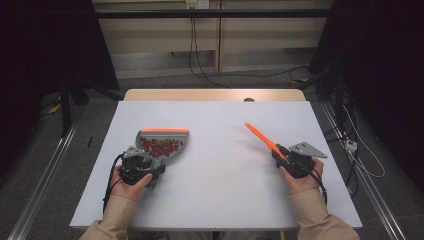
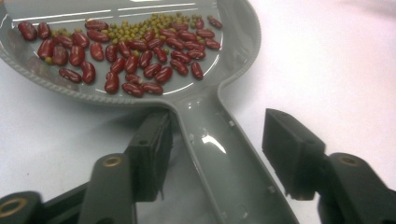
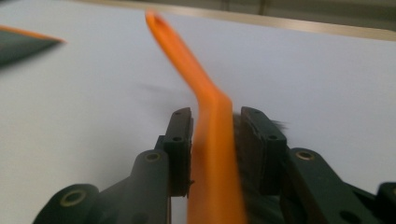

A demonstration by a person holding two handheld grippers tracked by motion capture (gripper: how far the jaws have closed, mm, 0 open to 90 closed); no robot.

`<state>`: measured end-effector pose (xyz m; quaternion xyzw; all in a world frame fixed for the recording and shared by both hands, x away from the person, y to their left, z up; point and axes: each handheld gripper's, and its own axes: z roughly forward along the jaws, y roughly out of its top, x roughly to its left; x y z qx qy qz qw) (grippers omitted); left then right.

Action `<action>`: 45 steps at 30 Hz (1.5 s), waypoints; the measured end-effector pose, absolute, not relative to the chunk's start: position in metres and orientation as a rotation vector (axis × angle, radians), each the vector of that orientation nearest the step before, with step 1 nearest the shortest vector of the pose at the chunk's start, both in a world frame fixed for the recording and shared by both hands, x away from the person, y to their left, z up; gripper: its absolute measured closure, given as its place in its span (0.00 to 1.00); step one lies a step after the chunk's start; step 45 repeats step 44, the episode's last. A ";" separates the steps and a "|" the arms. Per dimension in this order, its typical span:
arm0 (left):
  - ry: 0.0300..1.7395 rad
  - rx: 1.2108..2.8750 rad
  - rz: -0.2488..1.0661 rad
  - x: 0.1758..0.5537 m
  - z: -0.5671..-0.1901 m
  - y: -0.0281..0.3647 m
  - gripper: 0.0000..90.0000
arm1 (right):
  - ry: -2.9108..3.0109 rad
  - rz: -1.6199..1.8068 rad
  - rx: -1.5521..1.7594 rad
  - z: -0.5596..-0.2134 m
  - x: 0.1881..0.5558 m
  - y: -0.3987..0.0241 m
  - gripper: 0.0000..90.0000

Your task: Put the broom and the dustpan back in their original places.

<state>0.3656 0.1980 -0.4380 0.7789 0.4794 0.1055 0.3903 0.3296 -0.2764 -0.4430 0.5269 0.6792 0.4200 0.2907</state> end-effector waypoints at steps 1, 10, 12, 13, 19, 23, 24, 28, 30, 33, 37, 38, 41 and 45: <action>1.213 1.982 0.270 0.364 -0.437 0.198 0.39 | 1.801 1.169 1.410 -0.442 0.329 -0.275 0.66; 1.073 1.901 0.282 0.358 -0.431 0.203 0.13 | 1.819 1.294 1.384 -0.438 0.319 -0.276 0.40; 1.034 1.899 0.286 0.356 -0.429 0.204 0.12 | 1.844 1.297 1.365 -0.438 0.317 -0.276 0.35; 1.014 1.899 0.286 0.355 -0.428 0.204 0.11 | 1.850 1.303 1.359 -0.439 0.316 -0.277 0.34; 0.943 1.889 0.276 0.350 -0.427 0.210 0.10 | 1.868 1.335 1.349 -0.438 0.305 -0.283 0.31; 0.937 1.883 0.273 0.346 -0.427 0.215 0.10 | 1.893 1.312 1.325 -0.440 0.298 -0.287 0.30; 0.937 1.880 0.269 0.346 -0.428 0.216 0.10 | 1.904 1.309 1.324 -0.441 0.297 -0.288 0.29; 0.913 1.880 0.273 0.342 -0.428 0.221 0.10 | 1.904 1.286 1.331 -0.444 0.292 -0.294 0.28; 0.899 1.880 0.273 0.340 -0.428 0.223 0.10 | 1.907 1.281 1.333 -0.445 0.290 -0.296 0.27; 0.897 1.877 0.273 0.338 -0.429 0.226 0.09 | 1.915 1.278 1.321 -0.446 0.287 -0.298 0.26; 0.887 1.873 0.267 0.337 -0.431 0.227 0.09 | 1.925 1.265 1.314 -0.447 0.285 -0.299 0.26; 0.881 1.880 0.269 0.337 -0.431 0.227 0.09 | 1.927 1.268 1.313 -0.447 0.285 -0.299 0.26; 0.872 1.890 0.281 0.337 -0.431 0.226 0.08 | 1.928 1.266 1.307 -0.447 0.286 -0.299 0.25; 0.875 1.889 0.280 0.338 -0.431 0.226 0.08 | 1.934 1.263 1.299 -0.447 0.286 -0.299 0.25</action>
